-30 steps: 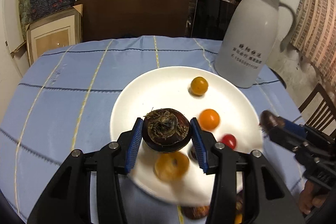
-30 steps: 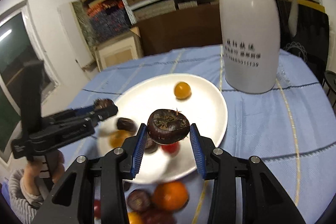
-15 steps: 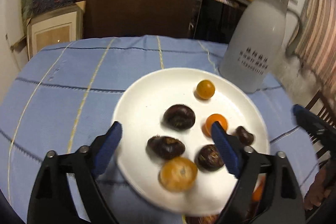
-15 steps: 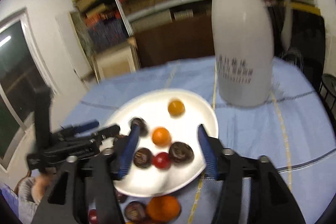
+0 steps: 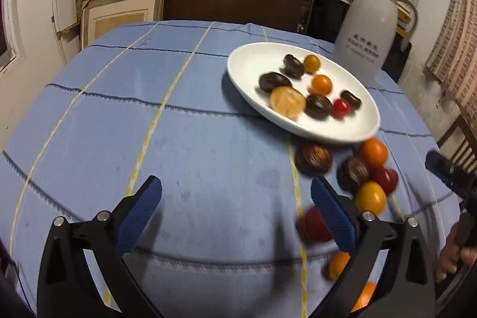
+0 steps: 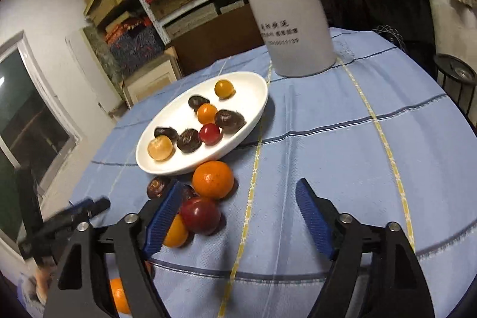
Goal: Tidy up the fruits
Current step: 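Grasp a red tomato with the left tool while the right tool grasps another red tomato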
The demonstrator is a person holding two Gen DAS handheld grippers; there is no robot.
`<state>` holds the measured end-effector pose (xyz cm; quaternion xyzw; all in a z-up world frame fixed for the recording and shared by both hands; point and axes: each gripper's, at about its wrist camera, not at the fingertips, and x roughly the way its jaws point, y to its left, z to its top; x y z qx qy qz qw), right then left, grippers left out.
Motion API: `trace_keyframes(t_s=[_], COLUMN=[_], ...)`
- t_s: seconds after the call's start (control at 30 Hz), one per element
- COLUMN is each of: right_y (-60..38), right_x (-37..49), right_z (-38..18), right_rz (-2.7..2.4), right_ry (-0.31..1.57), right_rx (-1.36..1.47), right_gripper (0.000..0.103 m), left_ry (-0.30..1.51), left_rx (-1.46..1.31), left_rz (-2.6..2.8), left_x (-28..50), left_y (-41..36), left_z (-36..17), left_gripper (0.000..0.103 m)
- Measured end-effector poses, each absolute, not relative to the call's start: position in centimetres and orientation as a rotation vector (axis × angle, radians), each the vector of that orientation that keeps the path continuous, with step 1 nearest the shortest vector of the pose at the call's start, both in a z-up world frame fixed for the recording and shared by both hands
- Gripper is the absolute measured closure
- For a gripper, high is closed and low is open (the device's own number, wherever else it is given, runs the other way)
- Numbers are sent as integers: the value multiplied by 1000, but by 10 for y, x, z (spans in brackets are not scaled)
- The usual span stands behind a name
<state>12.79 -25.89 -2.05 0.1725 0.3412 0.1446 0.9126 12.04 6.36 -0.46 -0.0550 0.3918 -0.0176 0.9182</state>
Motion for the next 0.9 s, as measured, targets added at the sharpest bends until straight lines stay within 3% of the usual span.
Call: trace_keyframes(t_s=[0.5,0.9], right_y=[-257,-256], right_x=[117,120], right_z=[-26,-30], right_rz=[310,304], right_ry=[718,747], right_rx=[361,368], right_gripper=[18,18], left_ry=[831,865], left_rx=[95,93], left_rz=[-117,-146], left_x=[104,115], left_y=[11,10], left_z=[-20,-29], left_gripper=[5,4])
